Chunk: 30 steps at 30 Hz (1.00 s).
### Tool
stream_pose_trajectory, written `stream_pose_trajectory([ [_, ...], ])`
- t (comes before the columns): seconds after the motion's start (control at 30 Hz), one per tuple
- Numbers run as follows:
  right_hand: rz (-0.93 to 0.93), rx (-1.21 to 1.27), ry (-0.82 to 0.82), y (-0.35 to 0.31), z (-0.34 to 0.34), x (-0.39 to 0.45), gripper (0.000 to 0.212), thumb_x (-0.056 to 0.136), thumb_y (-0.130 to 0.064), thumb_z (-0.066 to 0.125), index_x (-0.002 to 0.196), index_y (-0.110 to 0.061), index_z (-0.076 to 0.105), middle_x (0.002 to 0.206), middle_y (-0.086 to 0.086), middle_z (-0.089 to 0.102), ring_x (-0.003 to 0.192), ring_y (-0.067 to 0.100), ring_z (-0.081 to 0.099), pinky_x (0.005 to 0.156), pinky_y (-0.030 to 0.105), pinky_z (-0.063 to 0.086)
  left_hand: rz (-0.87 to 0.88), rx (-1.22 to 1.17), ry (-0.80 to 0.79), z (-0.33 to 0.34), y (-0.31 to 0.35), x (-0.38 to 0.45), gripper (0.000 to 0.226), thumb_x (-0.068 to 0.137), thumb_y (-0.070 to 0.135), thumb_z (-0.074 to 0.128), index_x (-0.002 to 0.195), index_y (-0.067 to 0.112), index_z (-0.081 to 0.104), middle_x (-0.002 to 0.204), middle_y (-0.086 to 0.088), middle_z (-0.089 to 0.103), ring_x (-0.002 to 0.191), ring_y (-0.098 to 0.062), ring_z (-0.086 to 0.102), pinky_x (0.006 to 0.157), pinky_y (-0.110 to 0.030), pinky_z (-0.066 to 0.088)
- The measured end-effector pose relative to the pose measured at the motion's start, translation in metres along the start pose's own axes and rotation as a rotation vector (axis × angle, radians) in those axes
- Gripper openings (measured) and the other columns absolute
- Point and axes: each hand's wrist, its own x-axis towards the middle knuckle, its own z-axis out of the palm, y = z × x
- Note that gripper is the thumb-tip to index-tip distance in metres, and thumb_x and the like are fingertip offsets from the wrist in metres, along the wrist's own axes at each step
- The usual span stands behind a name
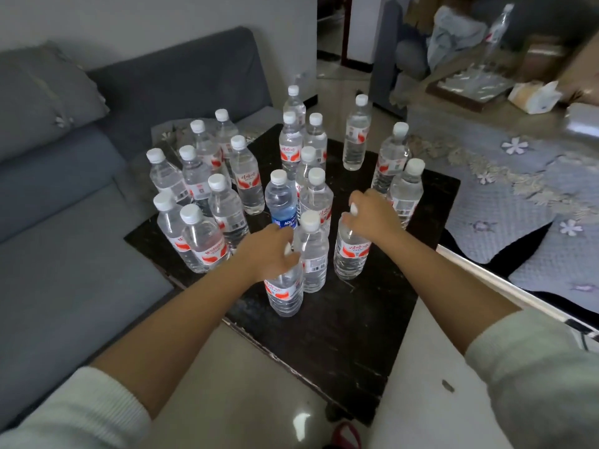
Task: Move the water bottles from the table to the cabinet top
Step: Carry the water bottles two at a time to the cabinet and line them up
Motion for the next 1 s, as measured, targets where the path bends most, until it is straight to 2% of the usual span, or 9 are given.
stream_pose_trajectory([
  [0.1,-0.030,-0.024,0.087,0.004,0.009,0.001,0.033,0.093,-0.028,0.049,0.116,-0.003,0.049,0.120,0.017,0.047,0.104,0.034,0.055,0.077,0.034,0.043,0.026,0.009,-0.022,0.001,-0.003,-0.001,0.035,0.094,0.035,0.047,0.120,0.012,0.047,0.117,-0.009,0.052,0.109,-0.026,0.052,0.082,-0.031,0.040],
  [0.2,-0.042,-0.028,0.139,0.007,0.012,-0.005,0.032,0.093,-0.027,0.049,0.113,-0.002,0.051,0.118,0.019,0.048,0.100,0.035,0.056,0.073,0.034,0.041,0.027,0.057,-0.067,-0.005,-0.003,-0.002,0.041,0.094,0.036,0.047,0.126,0.011,0.041,0.124,-0.010,0.048,0.113,-0.027,0.052,0.086,-0.034,0.041],
  [0.27,-0.052,-0.034,0.154,0.007,0.011,-0.012,0.032,0.094,-0.027,0.048,0.112,-0.002,0.051,0.116,0.018,0.050,0.098,0.035,0.057,0.072,0.035,0.041,0.021,0.131,-0.067,-0.007,-0.002,0.000,0.042,0.095,0.039,0.045,0.126,0.011,0.039,0.123,-0.011,0.050,0.111,-0.028,0.054,0.082,-0.034,0.042],
  [0.37,-0.040,-0.063,0.160,0.005,0.011,-0.023,0.032,0.094,-0.031,0.046,0.110,-0.004,0.051,0.109,0.015,0.057,0.094,0.032,0.059,0.067,0.032,0.038,0.103,0.257,-0.023,-0.006,0.000,0.005,0.041,0.095,0.042,0.042,0.121,0.012,0.042,0.117,-0.009,0.056,0.106,-0.027,0.058,0.078,-0.034,0.044],
  [0.47,0.016,-0.100,0.202,0.004,0.014,-0.042,0.031,0.093,-0.033,0.045,0.104,-0.006,0.054,0.099,0.014,0.064,0.090,0.033,0.062,0.063,0.031,0.036,0.215,0.260,0.024,-0.001,0.002,0.006,0.040,0.094,0.041,0.043,0.119,0.010,0.045,0.115,-0.009,0.060,0.105,-0.027,0.059,0.072,-0.033,0.040],
  [0.6,0.196,-0.056,0.287,0.003,0.025,-0.083,0.037,0.091,-0.041,0.045,0.101,-0.007,0.057,0.100,0.012,0.067,0.092,0.031,0.063,0.065,0.030,0.033,0.396,0.317,0.048,0.002,0.003,0.003,0.040,0.092,0.041,0.044,0.115,0.009,0.049,0.113,-0.010,0.062,0.103,-0.028,0.061,0.076,-0.035,0.047],
  [0.73,0.408,0.026,0.387,0.000,0.023,-0.130,0.065,0.074,-0.058,0.029,0.093,-0.004,0.061,0.089,0.014,0.069,0.085,0.032,0.063,0.063,0.026,0.028,0.529,0.382,0.054,0.002,0.025,-0.007,0.040,0.092,0.039,0.043,0.116,0.009,0.052,0.111,-0.011,0.064,0.103,-0.028,0.062,0.074,-0.033,0.047],
  [0.87,0.671,0.026,0.370,0.004,0.017,-0.194,0.037,0.088,-0.040,0.052,0.107,-0.009,0.061,0.105,0.010,0.069,0.100,0.028,0.061,0.071,0.024,0.033,0.693,0.385,0.030,0.006,0.070,-0.025,0.037,0.092,0.037,0.043,0.111,0.007,0.055,0.116,-0.012,0.062,0.109,-0.030,0.058,0.083,-0.035,0.045],
  [1.0,0.956,0.013,0.382,0.012,0.016,-0.292,0.035,0.086,-0.037,0.054,0.109,-0.010,0.061,0.107,0.011,0.068,0.101,0.030,0.061,0.075,0.026,0.040,0.961,0.381,-0.013,0.025,0.130,-0.058,0.039,0.093,0.039,0.041,0.116,0.010,0.054,0.119,-0.009,0.061,0.111,-0.027,0.057,0.080,-0.030,0.040],
])
